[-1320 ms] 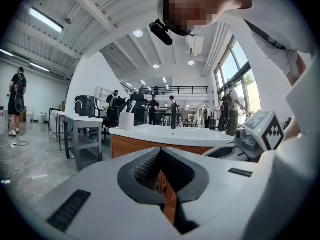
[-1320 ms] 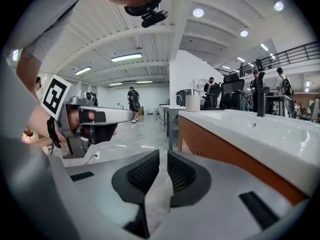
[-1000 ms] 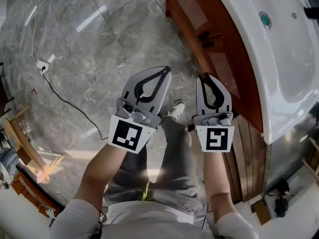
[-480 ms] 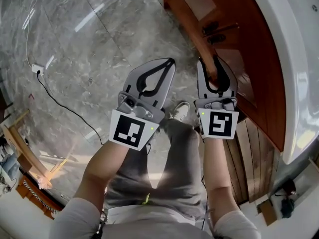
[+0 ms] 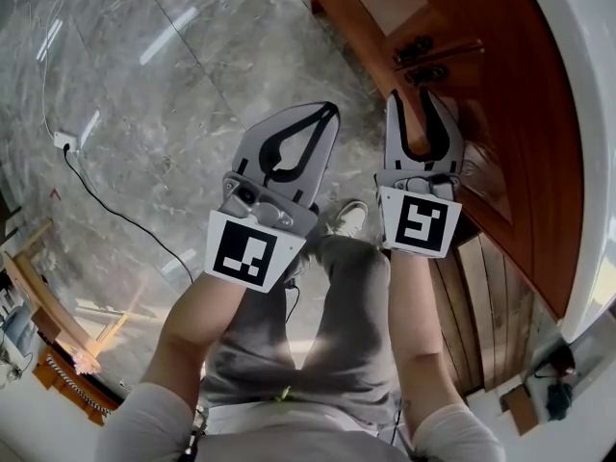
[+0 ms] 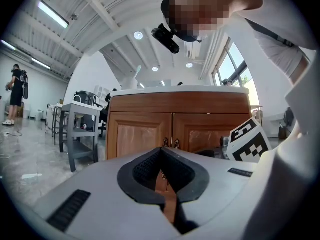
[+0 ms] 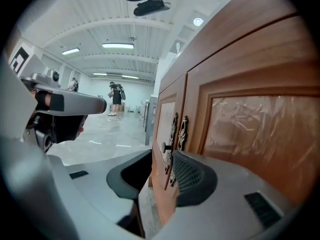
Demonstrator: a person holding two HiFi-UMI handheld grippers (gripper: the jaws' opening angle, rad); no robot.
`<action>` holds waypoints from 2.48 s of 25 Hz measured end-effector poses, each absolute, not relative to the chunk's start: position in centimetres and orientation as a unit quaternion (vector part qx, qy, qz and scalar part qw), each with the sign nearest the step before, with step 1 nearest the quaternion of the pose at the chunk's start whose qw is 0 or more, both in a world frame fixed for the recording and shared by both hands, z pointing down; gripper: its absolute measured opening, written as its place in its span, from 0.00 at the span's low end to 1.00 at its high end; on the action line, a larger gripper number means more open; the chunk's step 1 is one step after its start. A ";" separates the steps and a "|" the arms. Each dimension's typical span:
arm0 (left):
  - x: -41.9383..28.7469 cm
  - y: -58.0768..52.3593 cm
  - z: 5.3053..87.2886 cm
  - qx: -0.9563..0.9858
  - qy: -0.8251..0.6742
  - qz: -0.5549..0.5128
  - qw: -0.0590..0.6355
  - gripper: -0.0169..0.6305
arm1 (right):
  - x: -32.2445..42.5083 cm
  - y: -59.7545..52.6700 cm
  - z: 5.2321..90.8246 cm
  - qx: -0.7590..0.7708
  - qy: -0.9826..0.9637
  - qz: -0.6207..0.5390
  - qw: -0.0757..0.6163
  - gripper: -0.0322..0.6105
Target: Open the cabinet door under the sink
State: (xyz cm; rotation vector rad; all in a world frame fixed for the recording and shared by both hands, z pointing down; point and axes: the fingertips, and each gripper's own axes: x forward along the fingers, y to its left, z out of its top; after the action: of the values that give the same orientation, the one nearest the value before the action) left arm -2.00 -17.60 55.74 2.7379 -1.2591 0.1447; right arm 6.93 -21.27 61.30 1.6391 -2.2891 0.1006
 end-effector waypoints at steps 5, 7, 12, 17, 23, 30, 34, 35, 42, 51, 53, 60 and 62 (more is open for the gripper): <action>-2.3 -17.7 56.6 0.905 -0.418 0.048 0.068 0.05 | 7.4 -22.0 62.1 0.592 -0.787 0.042 0.167 0.25; -2.2 -17.9 56.9 0.906 -0.416 0.049 0.064 0.05 | 7.7 -22.1 62.5 0.596 -0.784 0.047 0.169 0.25; -2.0 -18.5 57.6 0.905 -0.419 0.044 0.063 0.05 | 8.1 -22.5 62.5 0.608 -0.778 0.022 0.155 0.23; -1.6 -18.6 58.2 0.905 -0.418 0.042 0.068 0.05 | 8.3 -22.7 62.7 0.612 -0.775 0.019 0.159 0.16; -1.0 -18.5 58.3 0.905 -0.416 0.041 0.074 0.05 | 8.1 -22.4 62.5 0.603 -0.781 0.026 0.161 0.13; -0.8 -18.3 58.9 0.904 -0.417 0.042 0.084 0.05 | 7.1 -21.5 62.6 0.590 -0.793 0.040 0.146 0.13; -0.8 -18.2 59.1 0.904 -0.417 0.042 0.088 0.05 | 6.0 -20.6 62.5 0.575 -0.805 0.041 0.141 0.13; -0.8 -18.2 59.1 0.904 -0.417 0.042 0.089 0.05 | 5.7 -20.3 62.5 0.572 -0.807 0.042 0.141 0.13; -1.0 -18.1 59.4 0.908 -0.407 0.037 0.092 0.05 | 4.3 -18.6 62.5 0.554 -0.818 0.047 0.148 0.13; -1.3 -19.7 59.8 0.915 -0.396 0.027 0.075 0.05 | 2.5 -16.2 62.8 0.524 -0.835 0.053 0.156 0.13; -0.9 -19.5 59.9 0.919 -0.386 0.027 0.074 0.05 | 2.3 -15.5 63.1 0.514 -0.840 0.057 0.165 0.13; 0.4 -18.9 59.7 0.942 -0.331 0.035 0.053 0.05 | 1.5 -13.5 63.5 0.491 -0.850 0.064 0.179 0.13; 0.9 -18.7 59.7 0.951 -0.303 0.037 0.045 0.05 | 1.2 -12.9 63.5 0.485 -0.853 0.065 0.182 0.13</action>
State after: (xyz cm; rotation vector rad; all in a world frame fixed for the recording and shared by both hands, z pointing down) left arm 0.90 -18.71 59.71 2.9045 -0.9261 0.1124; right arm 1.23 -12.89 63.45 1.3679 -2.4080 0.1845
